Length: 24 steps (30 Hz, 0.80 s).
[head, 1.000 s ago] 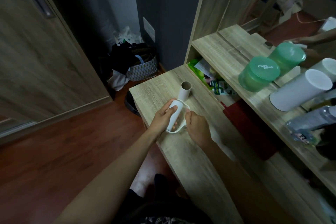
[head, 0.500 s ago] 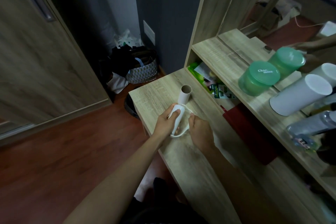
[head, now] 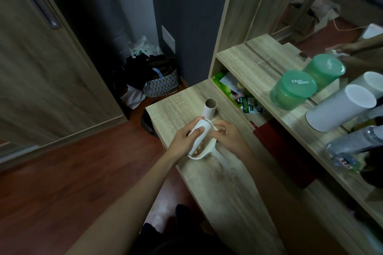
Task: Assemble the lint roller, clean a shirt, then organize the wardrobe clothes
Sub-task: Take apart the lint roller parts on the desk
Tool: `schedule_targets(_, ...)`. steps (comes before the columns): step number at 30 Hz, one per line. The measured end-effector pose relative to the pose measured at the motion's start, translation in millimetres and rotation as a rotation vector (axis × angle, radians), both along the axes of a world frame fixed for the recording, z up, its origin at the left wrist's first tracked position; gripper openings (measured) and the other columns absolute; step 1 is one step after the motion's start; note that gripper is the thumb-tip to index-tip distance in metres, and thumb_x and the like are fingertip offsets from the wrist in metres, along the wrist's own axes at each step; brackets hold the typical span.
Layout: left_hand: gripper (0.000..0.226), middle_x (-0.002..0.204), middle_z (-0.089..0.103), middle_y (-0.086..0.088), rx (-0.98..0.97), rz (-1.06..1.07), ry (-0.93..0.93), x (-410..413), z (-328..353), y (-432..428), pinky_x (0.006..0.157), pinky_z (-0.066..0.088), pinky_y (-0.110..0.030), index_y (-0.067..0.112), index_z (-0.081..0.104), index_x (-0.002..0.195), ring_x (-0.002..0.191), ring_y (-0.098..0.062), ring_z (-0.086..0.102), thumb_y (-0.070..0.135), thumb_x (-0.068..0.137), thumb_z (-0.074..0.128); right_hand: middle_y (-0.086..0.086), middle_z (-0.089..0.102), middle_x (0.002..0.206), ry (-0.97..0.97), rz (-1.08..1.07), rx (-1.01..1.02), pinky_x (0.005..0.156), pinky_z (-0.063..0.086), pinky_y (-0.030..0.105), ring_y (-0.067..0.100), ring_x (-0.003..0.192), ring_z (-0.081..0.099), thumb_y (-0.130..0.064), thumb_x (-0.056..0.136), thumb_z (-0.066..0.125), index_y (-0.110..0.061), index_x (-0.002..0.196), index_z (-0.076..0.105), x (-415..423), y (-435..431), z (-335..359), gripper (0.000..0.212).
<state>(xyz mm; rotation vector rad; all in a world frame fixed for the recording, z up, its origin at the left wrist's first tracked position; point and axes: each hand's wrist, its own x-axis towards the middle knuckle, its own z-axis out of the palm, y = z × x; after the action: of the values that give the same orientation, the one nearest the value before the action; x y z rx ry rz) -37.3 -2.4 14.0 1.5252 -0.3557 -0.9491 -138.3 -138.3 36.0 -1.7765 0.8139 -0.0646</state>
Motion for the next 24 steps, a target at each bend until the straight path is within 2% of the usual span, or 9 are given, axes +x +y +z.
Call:
schedule_targets(3,0.038,0.119,0.070,-0.004,0.004,-0.040,-0.049,1,2,4,0.085,0.057,-0.034,0.031,0.058,0.133,0.100,-0.015,0.069,0.029,0.095,0.060,-0.001,0.067,0.085,0.038,-0.022,0.309,0.067,0.040,0.025,0.013,0.080,0.057,-0.013,0.087,0.057,-0.014,0.099,0.069,1,-10,7,0.017)
schedule_targets(5,0.037,0.125,0.067,0.002,0.002,-0.070,-0.070,2,6,5,0.089,0.055,-0.026,0.029,0.059,0.133,0.108,-0.009,0.066,0.027,0.096,0.059,0.000,0.066,0.078,0.009,-0.046,0.552,0.063,0.037,0.026,0.011,0.071,0.055,-0.025,0.090,0.058,-0.016,0.093,0.069,0,-15,7,0.015)
schedule_targets(7,0.038,0.127,0.066,0.002,0.001,-0.103,-0.087,1,9,5,0.094,0.053,-0.026,0.027,0.059,0.134,0.112,-0.008,0.063,0.024,0.096,0.059,-0.001,0.062,0.070,-0.019,-0.007,0.671,0.057,0.035,0.023,0.008,0.060,0.052,-0.036,0.084,0.067,-0.017,0.088,0.070,0,-19,5,0.020)
schedule_targets(10,0.039,0.118,0.070,-0.003,0.008,-0.157,-0.077,0,15,2,0.077,0.055,-0.037,0.032,0.057,0.135,0.087,-0.017,0.068,0.028,0.096,0.059,-0.004,0.053,0.054,-0.043,0.074,0.767,0.049,0.032,0.018,0.005,0.047,0.044,-0.030,0.075,0.071,-0.017,0.064,0.066,0,-22,3,0.018)
schedule_targets(11,0.040,0.113,0.071,-0.005,0.008,-0.170,-0.071,-1,16,2,0.072,0.055,-0.038,0.034,0.056,0.135,0.080,-0.020,0.066,0.029,0.096,0.059,-0.004,0.051,0.052,-0.045,0.079,0.787,0.045,0.032,0.016,0.004,0.044,0.042,-0.026,0.076,0.069,-0.016,0.060,0.062,0,-23,2,0.020)
schedule_targets(14,0.041,0.112,0.071,-0.011,0.002,-0.186,-0.062,-2,17,3,0.073,0.054,-0.039,0.036,0.055,0.136,0.081,-0.025,0.064,0.030,0.096,0.059,-0.004,0.048,0.049,-0.054,0.079,0.796,0.038,0.031,0.013,0.002,0.040,0.038,-0.020,0.076,0.069,-0.012,0.067,0.054,1,-24,1,0.020)
schedule_targets(19,0.042,0.119,0.068,-0.011,0.030,-0.185,-0.054,-3,19,5,0.072,0.054,-0.028,0.035,0.052,0.138,0.090,-0.024,0.065,0.031,0.097,0.056,-0.007,0.045,0.047,-0.074,0.095,0.748,0.039,0.031,0.012,0.002,0.041,0.036,-0.026,0.070,0.079,-0.011,0.075,0.052,1,-20,-3,0.031)
schedule_targets(22,0.042,0.124,0.067,-0.002,0.037,-0.166,-0.077,-6,18,6,0.085,0.054,-0.029,0.032,0.053,0.138,0.101,-0.016,0.067,0.030,0.097,0.057,-0.008,0.044,0.047,-0.084,0.087,0.706,0.043,0.034,0.013,0.003,0.043,0.038,-0.026,0.074,0.070,-0.011,0.076,0.054,-2,-16,-1,0.022)
schedule_targets(24,0.041,0.117,0.069,0.000,0.042,-0.158,-0.054,-9,18,6,0.076,0.057,-0.033,0.033,0.053,0.138,0.089,-0.020,0.070,0.030,0.097,0.057,-0.008,0.043,0.047,-0.089,0.082,0.696,0.044,0.035,0.014,0.003,0.044,0.039,-0.026,0.075,0.069,-0.011,0.078,0.054,-4,-15,-1,0.022)
